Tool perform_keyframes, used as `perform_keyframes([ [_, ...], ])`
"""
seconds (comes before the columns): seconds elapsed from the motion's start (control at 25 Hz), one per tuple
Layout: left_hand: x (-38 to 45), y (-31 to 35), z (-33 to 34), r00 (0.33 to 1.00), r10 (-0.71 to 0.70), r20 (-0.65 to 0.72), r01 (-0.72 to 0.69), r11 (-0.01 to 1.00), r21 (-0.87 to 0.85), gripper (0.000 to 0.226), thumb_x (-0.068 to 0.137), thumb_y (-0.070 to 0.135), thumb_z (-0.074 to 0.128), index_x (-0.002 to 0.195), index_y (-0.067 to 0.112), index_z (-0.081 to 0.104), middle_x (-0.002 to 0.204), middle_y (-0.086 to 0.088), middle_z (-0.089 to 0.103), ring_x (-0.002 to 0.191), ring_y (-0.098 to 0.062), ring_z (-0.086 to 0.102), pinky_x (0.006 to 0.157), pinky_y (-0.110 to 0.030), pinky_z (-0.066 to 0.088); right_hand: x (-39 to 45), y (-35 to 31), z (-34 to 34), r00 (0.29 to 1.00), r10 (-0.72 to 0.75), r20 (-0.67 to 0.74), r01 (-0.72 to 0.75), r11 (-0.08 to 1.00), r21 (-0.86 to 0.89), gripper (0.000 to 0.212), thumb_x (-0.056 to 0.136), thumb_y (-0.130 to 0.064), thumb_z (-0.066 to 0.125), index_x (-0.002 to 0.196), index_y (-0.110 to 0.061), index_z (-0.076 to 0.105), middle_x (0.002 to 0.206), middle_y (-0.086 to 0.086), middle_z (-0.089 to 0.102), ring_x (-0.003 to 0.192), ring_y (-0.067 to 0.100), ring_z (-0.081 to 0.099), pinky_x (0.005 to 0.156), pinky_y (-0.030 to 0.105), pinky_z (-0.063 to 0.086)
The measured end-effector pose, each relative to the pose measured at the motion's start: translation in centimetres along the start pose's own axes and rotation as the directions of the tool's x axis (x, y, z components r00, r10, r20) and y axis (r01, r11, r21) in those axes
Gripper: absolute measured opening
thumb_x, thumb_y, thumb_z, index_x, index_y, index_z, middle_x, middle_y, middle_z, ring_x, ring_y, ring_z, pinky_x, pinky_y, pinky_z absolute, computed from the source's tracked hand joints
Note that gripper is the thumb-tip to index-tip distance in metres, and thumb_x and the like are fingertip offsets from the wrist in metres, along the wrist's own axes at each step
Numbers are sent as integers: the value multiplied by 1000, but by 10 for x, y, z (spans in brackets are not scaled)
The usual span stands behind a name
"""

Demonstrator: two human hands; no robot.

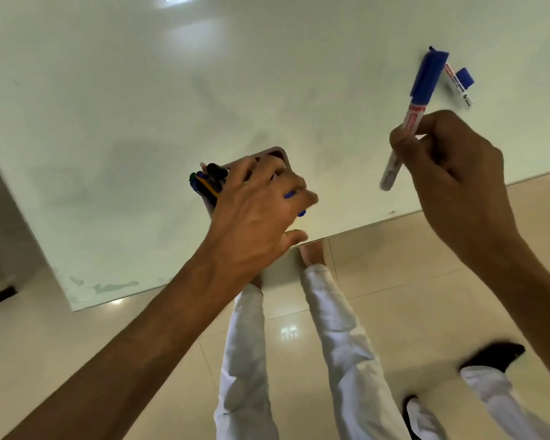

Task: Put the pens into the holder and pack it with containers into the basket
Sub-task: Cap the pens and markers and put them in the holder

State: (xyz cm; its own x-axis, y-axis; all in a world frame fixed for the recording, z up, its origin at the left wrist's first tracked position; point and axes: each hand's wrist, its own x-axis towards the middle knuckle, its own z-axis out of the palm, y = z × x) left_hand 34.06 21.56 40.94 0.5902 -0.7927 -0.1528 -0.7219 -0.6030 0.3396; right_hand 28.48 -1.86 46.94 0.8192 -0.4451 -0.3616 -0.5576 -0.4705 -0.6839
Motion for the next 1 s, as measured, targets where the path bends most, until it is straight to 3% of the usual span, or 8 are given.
perform_keyframes([
  [0.16, 4, -3, 22, 998, 54, -31, -50, 994, 100, 14, 83, 26, 90, 95, 27, 83, 92, 8, 79, 108, -26, 72, 102, -47, 28, -14, -1, 7, 999, -27, 26, 27, 1000, 14, 26, 106, -35, 57, 108, -11, 66, 64, -6, 61, 54, 13, 52, 52, 18, 39],
  [0.32, 14, -3, -10, 979, -48, -197, 55, 998, 31, 10, 91, 29, 81, 100, 24, 81, 93, 7, 77, 107, -27, 70, 103, -44, 28, -20, -3, 15, 1000, -27, 15, 26, 998, 49, 21, 105, -33, 59, 116, -15, 62, 83, 1, 72, 69, 19, 70, 70, 37, 61],
  [0.4, 22, -10, -34, 953, -200, -229, 191, 980, -61, 17, 96, 36, 74, 109, 27, 79, 99, 6, 78, 112, -24, 67, 104, -42, 26, -22, -7, 19, 998, -45, 41, 42, 997, 61, 17, 102, -35, 64, 113, -22, 61, 88, -10, 74, 73, 13, 73, 68, 26, 62],
  [0.52, 31, -32, -44, 921, -366, -134, 350, 928, -130, 27, 97, 51, 68, 119, 35, 74, 111, 7, 75, 119, -20, 59, 107, -42, 29, -25, -15, 30, 993, -84, 81, 84, 996, 10, 17, 98, -35, 70, 114, -32, 64, 92, -31, 67, 76, 1, 72, 66, 8, 54],
  [0.64, 35, -46, -37, 917, -393, -75, 380, 915, -136, 31, 98, 57, 65, 123, 39, 70, 118, 9, 74, 124, -20, 58, 106, -36, 29, -27, -20, 48, 986, -134, 97, 143, 986, -90, 26, 97, -34, 71, 122, -26, 69, 89, -25, 66, 65, -6, 65, 68, 2, 50],
  [0.72, 33, -47, -33, 917, -393, -65, 379, 911, -161, 32, 99, 55, 66, 125, 37, 71, 120, 7, 76, 122, -22, 61, 107, -38, 33, -24, -23, 62, 976, -185, 112, 200, 969, -145, 26, 99, -34, 69, 122, -21, 70, 94, -15, 72, 63, -1, 63, 70, 11, 55],
  [0.84, 28, -46, -31, 916, -395, -70, 368, 896, -249, 32, 99, 47, 69, 125, 30, 75, 117, 4, 79, 117, -26, 65, 108, -50, 44, -18, -24, 83, 972, -182, 148, 212, 952, -219, 25, 102, -37, 63, 118, -19, 70, 100, -4, 78, 69, 16, 69, 72, 39, 61],
  [1.0, 23, -45, -34, 914, -406, -27, 372, 861, -348, 38, 102, 42, 60, 133, 25, 73, 120, 2, 79, 117, -30, 66, 104, -57, 50, -11, -23, 96, 975, -151, 163, 180, 967, -181, 27, 101, -32, 65, 121, -14, 70, 106, 3, 80, 76, 20, 73, 76, 31, 60],
])
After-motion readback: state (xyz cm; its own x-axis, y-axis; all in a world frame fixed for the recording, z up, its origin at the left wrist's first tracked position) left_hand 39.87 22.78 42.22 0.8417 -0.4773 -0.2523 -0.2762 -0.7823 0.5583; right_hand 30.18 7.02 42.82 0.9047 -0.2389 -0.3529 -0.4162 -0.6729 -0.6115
